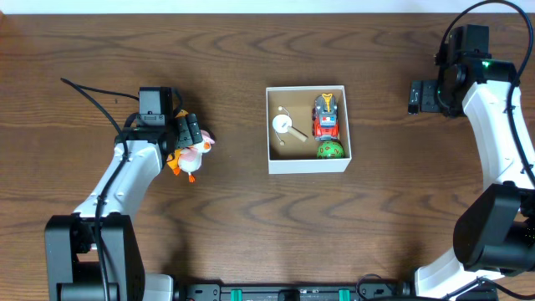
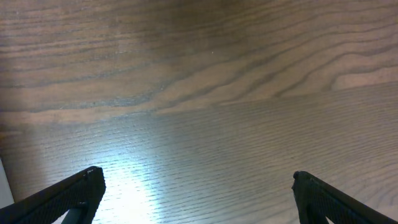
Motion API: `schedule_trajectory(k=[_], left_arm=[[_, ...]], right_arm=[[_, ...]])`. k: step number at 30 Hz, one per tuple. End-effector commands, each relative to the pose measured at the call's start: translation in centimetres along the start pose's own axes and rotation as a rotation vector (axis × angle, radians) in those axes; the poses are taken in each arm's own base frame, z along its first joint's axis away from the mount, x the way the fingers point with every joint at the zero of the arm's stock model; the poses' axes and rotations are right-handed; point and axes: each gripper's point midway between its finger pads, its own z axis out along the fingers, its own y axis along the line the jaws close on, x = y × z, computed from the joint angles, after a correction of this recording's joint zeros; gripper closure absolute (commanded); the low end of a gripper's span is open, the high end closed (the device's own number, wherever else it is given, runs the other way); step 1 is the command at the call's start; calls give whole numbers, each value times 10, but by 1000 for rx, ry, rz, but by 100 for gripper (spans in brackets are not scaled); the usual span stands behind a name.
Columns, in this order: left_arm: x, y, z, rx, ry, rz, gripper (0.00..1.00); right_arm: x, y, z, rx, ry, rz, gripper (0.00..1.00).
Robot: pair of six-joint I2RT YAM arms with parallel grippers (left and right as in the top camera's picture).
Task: Pack container
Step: 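Move the left gripper to the orange dinosaur toy and grasp it, then lift the orange dinosaur and carry it right toward the box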
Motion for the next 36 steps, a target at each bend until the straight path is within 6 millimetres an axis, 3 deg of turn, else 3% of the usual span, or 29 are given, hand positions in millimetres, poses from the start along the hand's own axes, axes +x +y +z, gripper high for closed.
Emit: schedule_trajectory(k=[1,4,6,11,16,23,30,31,34,36], left_arm=[[-9,7,-3,-37,-24,12,5],[-7,7,-3,-38,-18,27,30],[-7,8,-3,-38,-17,27,37],[-5,8,-2,-40,-11,28,42],[-1,9,-2,-45,6,30,53],[13,13,2,-60,66,38,53],[34,16,22,-83,154,51,53],[35,16,24,-84,160,51,56],[32,16,22,-82,149,49,94],[25,14,15,-74,121,46,94]], right_arm=[[-1,-5,-5,9,-12,0,1],[-1,-5,-5,9,-11,0,1],[-1,-5,-5,8,-11,0,1],[-1,-5,-5,9,-11,0,1],[-1,-4,-5,8,-12,-1,1],[-1,-4,-5,8,-12,-1,1],[-1,-4,-5,8,-12,-1,1],[-1,-4,-5,8,-12,-1,1],[-1,-4,-5,8,-12,-1,1],[-1,-4,-5,8,-12,-1,1]])
